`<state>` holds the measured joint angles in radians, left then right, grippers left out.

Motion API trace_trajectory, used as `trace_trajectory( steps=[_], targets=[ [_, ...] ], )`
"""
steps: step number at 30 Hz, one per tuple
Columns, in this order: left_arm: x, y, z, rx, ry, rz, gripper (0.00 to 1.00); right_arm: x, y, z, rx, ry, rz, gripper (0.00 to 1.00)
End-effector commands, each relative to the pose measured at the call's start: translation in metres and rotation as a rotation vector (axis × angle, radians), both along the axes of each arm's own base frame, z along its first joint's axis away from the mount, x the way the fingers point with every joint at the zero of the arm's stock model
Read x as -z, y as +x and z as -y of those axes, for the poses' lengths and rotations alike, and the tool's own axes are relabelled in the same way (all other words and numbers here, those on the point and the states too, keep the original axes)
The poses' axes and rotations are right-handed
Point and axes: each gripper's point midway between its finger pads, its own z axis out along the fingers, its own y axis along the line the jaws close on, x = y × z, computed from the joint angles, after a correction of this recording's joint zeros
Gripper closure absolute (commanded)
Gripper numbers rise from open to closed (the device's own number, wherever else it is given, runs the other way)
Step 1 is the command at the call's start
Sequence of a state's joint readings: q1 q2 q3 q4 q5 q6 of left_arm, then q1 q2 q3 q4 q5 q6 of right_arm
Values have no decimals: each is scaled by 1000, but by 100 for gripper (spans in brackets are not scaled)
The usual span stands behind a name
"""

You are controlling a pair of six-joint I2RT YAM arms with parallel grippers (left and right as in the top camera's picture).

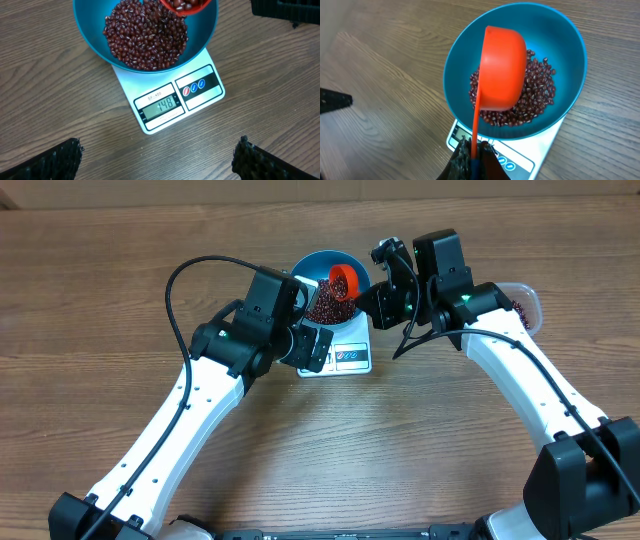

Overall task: Scoop item into bowl and weigh 150g on scale
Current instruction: 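Keep tipping the scoop slowly until the scale reads 150 g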

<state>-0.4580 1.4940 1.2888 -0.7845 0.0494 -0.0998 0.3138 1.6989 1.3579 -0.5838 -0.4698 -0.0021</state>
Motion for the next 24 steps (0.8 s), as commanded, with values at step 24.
trace_trajectory(
  steps=[24],
  targets=[
    [-3, -2, 2, 21, -3, 10, 0, -24, 5, 0, 17, 15, 54, 96]
  ],
)
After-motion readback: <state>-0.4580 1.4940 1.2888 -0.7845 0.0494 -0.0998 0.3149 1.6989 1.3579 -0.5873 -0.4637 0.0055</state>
